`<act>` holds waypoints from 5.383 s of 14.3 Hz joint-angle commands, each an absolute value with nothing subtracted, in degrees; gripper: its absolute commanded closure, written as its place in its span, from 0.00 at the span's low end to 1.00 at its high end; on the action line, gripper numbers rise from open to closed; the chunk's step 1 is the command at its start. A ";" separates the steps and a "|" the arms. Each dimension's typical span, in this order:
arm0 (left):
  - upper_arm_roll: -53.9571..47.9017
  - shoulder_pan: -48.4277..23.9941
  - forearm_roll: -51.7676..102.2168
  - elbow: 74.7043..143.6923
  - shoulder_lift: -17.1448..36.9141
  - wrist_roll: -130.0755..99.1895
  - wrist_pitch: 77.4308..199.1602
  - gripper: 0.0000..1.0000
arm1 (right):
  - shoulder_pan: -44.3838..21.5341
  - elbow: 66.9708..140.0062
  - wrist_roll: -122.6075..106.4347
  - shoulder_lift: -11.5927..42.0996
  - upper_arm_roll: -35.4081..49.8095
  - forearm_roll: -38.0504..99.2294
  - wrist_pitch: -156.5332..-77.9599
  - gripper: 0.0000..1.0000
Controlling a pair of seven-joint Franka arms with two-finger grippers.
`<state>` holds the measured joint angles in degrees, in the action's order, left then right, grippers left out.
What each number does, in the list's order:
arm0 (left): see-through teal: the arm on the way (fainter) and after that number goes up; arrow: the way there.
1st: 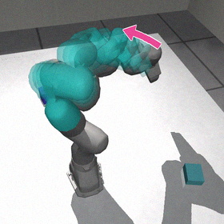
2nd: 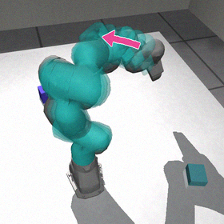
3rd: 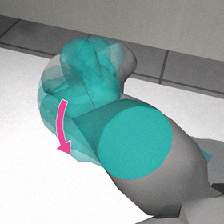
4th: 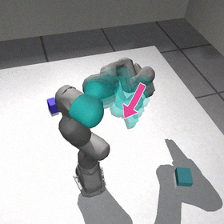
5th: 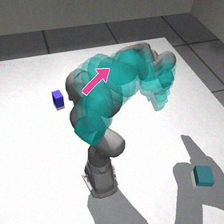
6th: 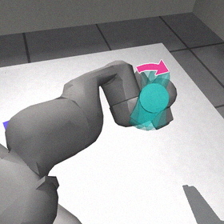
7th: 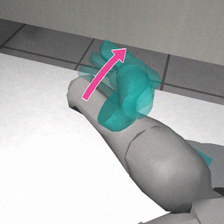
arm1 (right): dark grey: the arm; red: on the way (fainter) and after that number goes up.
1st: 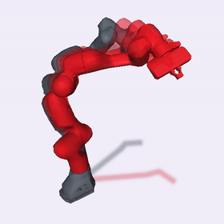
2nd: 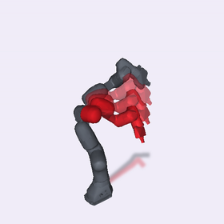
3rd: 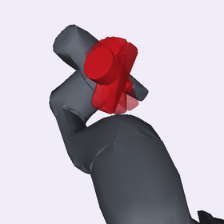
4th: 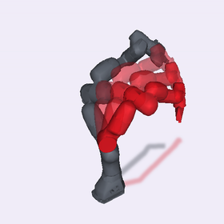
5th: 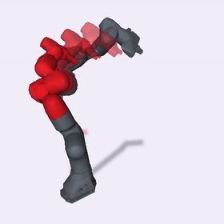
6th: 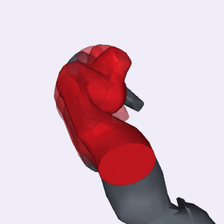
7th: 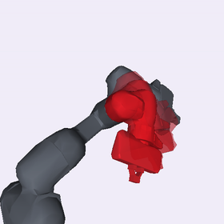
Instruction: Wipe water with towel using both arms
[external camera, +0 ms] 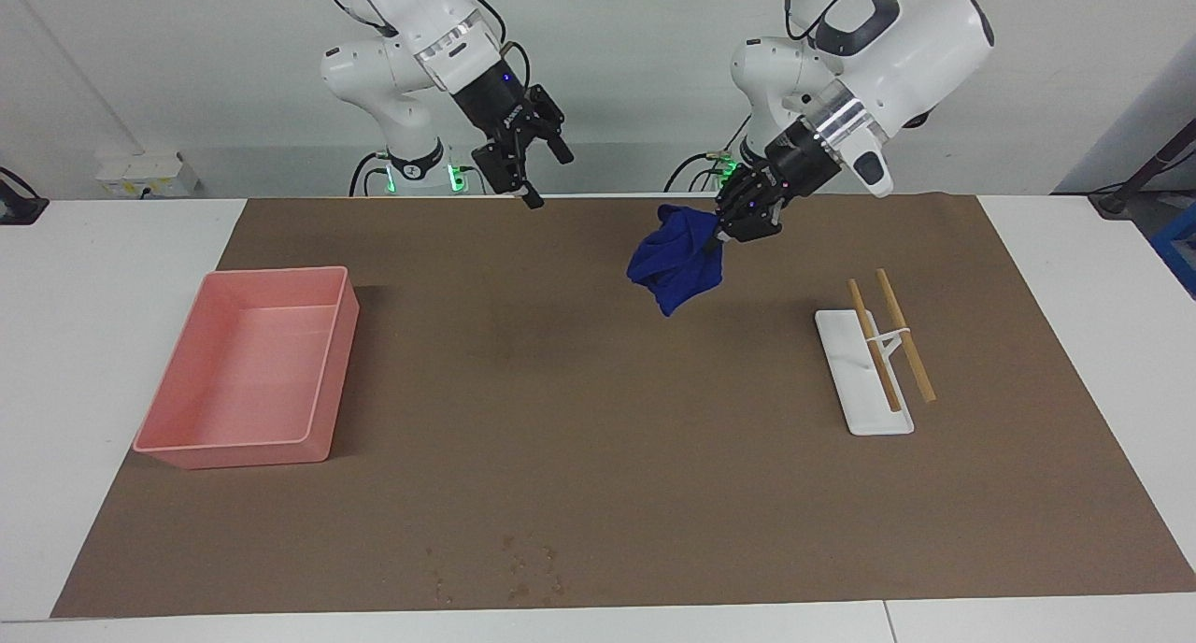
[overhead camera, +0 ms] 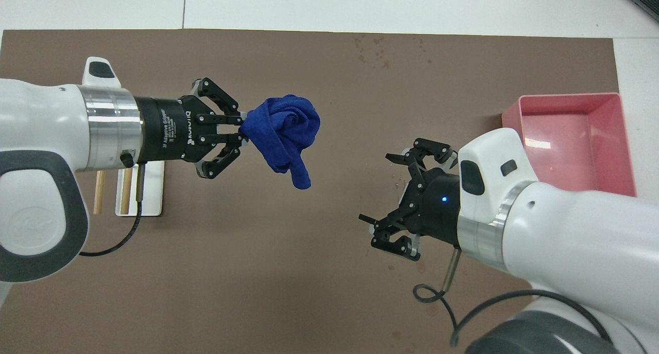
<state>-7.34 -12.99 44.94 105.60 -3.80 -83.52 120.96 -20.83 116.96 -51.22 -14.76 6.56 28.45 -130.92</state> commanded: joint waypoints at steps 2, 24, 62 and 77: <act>-6.42 -16.17 46.23 108.37 -6.50 -87.00 121.82 1.00 | -23.55 121.55 -52.12 -13.11 6.33 30.41 -141.74 0.00; -8.17 -20.04 45.35 113.99 -10.19 -86.04 117.42 1.00 | -28.83 119.62 -47.46 -4.13 6.50 28.74 -156.80 0.00; -8.35 1.48 5.71 104.07 -7.65 -14.02 107.07 0.00 | -17.15 121.98 -41.57 -8.43 6.33 6.79 -126.30 1.00; -7.91 5.27 -0.44 94.83 -4.22 8.09 90.09 0.00 | -15.73 132.80 -19.78 4.03 6.50 5.27 -147.38 1.00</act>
<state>-7.74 4.96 0.66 94.44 -3.84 7.35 90.06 -15.33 132.08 -22.71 3.03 6.27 6.57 -144.30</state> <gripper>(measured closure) 0.000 0.806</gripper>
